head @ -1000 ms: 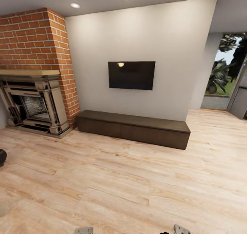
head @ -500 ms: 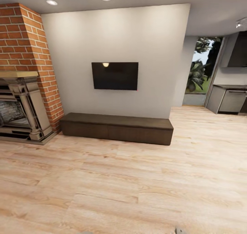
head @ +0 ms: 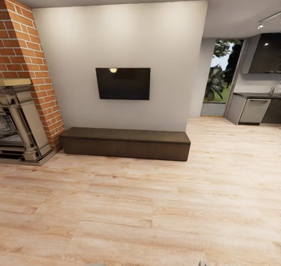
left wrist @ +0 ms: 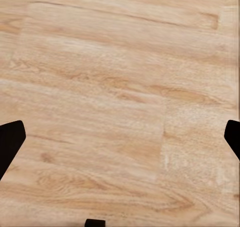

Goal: Place each of the two pumpkins and all three candles from the living room inside a cabinet in the living room (use any cabinet), then make sure every cabinet is closed, and position the cauldron so it is next to a table in the living room.

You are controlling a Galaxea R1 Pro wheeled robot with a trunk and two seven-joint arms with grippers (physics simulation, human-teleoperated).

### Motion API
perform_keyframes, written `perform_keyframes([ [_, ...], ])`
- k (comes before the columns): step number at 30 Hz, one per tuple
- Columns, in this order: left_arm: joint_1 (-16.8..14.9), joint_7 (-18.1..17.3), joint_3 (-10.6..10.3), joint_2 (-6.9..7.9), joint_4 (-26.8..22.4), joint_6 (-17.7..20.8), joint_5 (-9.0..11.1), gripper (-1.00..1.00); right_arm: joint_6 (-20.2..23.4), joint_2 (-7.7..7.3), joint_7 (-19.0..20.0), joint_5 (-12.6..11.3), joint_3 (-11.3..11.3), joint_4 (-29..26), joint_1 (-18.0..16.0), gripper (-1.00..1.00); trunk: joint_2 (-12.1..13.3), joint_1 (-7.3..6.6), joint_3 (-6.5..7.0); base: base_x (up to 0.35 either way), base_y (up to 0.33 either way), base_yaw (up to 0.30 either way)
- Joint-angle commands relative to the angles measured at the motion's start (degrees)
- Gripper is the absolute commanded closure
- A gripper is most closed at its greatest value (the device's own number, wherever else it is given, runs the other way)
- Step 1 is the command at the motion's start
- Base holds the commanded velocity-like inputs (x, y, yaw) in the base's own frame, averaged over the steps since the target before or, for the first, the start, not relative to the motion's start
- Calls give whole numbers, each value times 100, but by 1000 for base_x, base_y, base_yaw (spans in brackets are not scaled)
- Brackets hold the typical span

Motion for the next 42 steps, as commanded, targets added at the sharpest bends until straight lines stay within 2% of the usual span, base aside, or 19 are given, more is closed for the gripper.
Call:
perform_keyframes([
  [1, -1, 5, 5, 2, -9, 21, 4, -100, 31, 3, -1, -47, -15, -13, -1, -100, -5, 0, -16, 0, 0, -114],
  [8, -1, -16, 5, 28, -8, 20, -14, -100, 32, 9, -29, -47, -4, -13, -1, -100, -5, 0, -79, 59, 0, -107],
  [14, -1, -9, 7, 171, -8, 6, -8, -100, -27, 11, -23, -39, -6, -13, -2, -100, -5, 0, -133, 317, 0, -103],
  [21, -1, 24, -3, 181, 58, -395, -6, -100, -77, -4, -4, 52, 6, -13, 30, -100, -5, 0, -196, 348, 0, -101],
  [27, -1, 26, -3, 180, 87, -433, -6, -100, -346, -6, 12, 61, 59, -13, 22, -100, -5, 0, -239, 350, 0, -71],
  [42, -1, 27, -4, 182, 89, -444, -6, -100, -377, 15, -44, -64, 12, -13, 17, -100, -5, 0, -243, 350, 0, -13],
])
